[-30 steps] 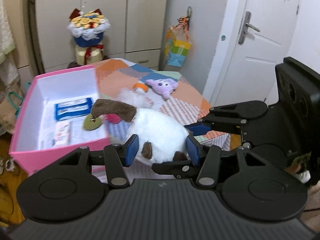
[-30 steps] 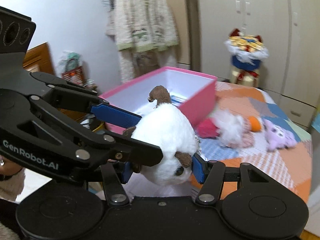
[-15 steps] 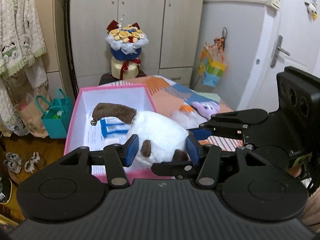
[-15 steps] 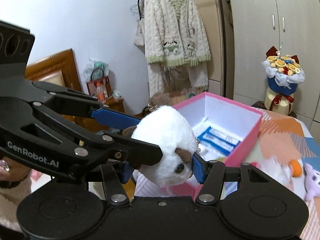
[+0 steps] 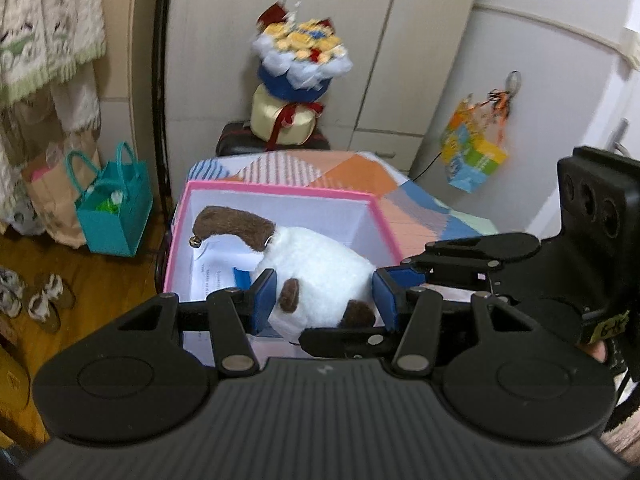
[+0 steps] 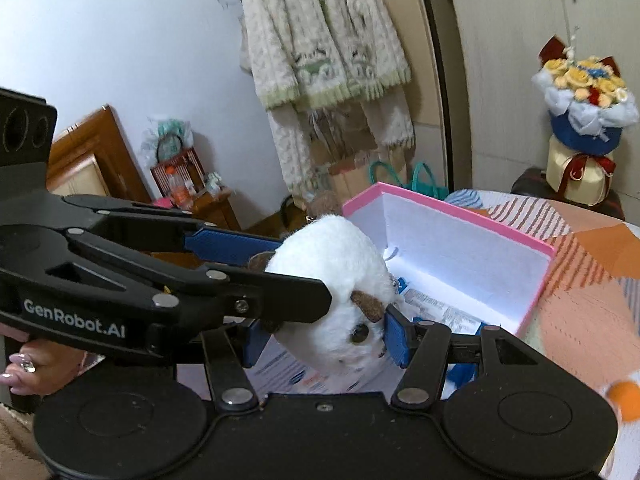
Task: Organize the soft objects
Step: 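Lower the plush cat into the pink box and open the left gripper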
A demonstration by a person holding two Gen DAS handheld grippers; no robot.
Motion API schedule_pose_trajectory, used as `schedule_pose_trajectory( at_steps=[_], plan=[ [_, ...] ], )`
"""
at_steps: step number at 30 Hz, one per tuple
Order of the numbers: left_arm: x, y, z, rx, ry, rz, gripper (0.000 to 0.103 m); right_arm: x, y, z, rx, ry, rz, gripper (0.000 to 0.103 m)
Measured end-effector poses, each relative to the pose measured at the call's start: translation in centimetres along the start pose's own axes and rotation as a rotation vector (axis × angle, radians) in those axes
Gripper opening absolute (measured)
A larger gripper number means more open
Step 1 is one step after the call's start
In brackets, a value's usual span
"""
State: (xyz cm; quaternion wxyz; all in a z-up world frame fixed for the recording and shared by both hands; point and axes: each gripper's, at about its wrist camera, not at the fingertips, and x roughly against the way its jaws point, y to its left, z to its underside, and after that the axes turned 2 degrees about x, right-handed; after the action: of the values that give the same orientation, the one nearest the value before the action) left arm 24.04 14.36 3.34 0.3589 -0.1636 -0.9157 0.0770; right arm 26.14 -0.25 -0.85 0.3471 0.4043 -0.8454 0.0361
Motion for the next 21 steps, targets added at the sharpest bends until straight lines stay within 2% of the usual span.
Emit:
schedule_pose_trajectory(
  at_steps=[3, 14, 19, 21],
  plan=[
    [-1.9, 1.4, -0.4, 0.034, 0.024, 0.012, 0.050, -1.7, -1.3, -0.9, 0.008, 0.043, -0.007, 0.064],
    [-6.1, 3.1, -0.7, 0.054, 0.048, -0.047, 0.050, -5.9, -2.6, -2.3, 0.133, 0.146, 0.094, 0.067],
    [-5.3, 2.6, -0.2, 0.012, 0.000, -0.100, 0.050, -5.3, -2.6, -2.2, 0.135, 0.126, 0.172, 0.066],
    [-4.5, 2.3, 0.1, -0.009, -0.013, -0.101, 0.050, -3.9, -2.2, -1.5, 0.122, 0.098, 0.148, 0.066]
  ],
)
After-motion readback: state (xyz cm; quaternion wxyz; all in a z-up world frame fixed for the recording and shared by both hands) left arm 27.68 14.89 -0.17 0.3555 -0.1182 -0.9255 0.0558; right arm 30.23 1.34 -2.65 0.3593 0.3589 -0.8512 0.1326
